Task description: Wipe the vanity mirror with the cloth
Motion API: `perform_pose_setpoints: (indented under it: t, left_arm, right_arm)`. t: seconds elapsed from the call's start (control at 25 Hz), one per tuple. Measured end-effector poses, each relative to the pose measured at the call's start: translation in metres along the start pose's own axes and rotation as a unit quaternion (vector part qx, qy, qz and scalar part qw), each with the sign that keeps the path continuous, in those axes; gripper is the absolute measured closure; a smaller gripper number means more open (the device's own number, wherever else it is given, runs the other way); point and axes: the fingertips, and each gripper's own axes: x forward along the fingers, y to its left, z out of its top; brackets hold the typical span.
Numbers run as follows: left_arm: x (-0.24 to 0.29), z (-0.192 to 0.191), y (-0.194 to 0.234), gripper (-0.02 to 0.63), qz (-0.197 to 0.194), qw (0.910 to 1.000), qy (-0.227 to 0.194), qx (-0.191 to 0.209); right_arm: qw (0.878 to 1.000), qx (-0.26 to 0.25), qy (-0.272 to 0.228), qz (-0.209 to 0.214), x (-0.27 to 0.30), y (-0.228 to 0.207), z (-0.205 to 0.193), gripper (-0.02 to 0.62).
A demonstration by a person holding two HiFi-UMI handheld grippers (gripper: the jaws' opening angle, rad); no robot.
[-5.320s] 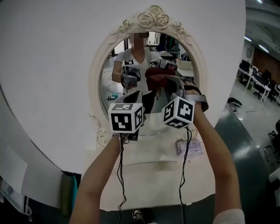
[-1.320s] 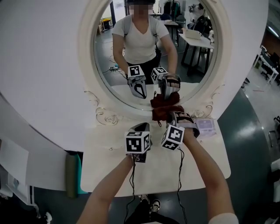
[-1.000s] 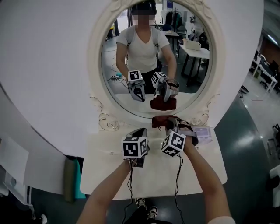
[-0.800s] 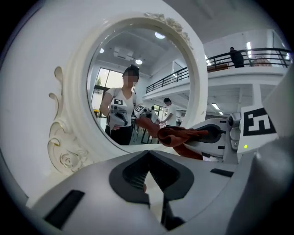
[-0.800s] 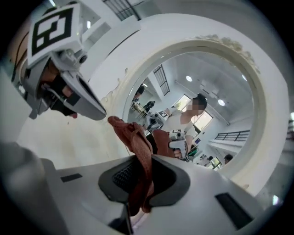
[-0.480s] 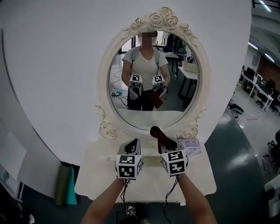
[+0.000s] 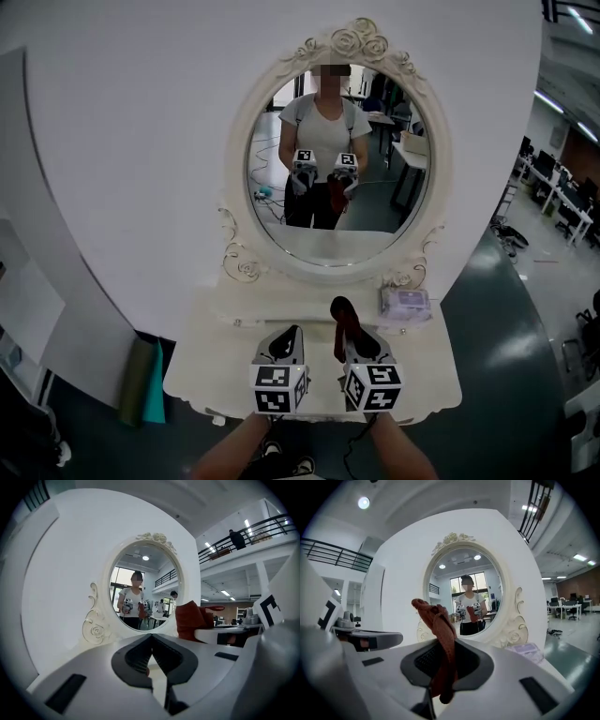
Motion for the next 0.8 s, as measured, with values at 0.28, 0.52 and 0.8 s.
perform_pose_setpoints:
  t: [0.28, 0.52, 0.8]
  left_arm:
    - [-0.014, -0.017, -0.003, 0.595, -0.01, 0.9999, 0.007, -0.011]
    - [-0.018, -0.011, 0.007, 0.595, -0.019, 0.9998, 0.004, -0.01]
    - [-0.018, -0.012, 0.02, 0.595, -0.017, 0.9995, 0.009, -0.025]
  right_arm:
    - [0.999, 0.027, 0.021, -0.02, -0.022, 0.009, -0.029, 0.532]
    - [0.999, 0.028, 0.01, -0.026, -0.021, 0.025, -0.016, 0.534]
    - [0.998, 0.039, 0.011, -0.038, -0.021, 0.028, -0.016, 0.535]
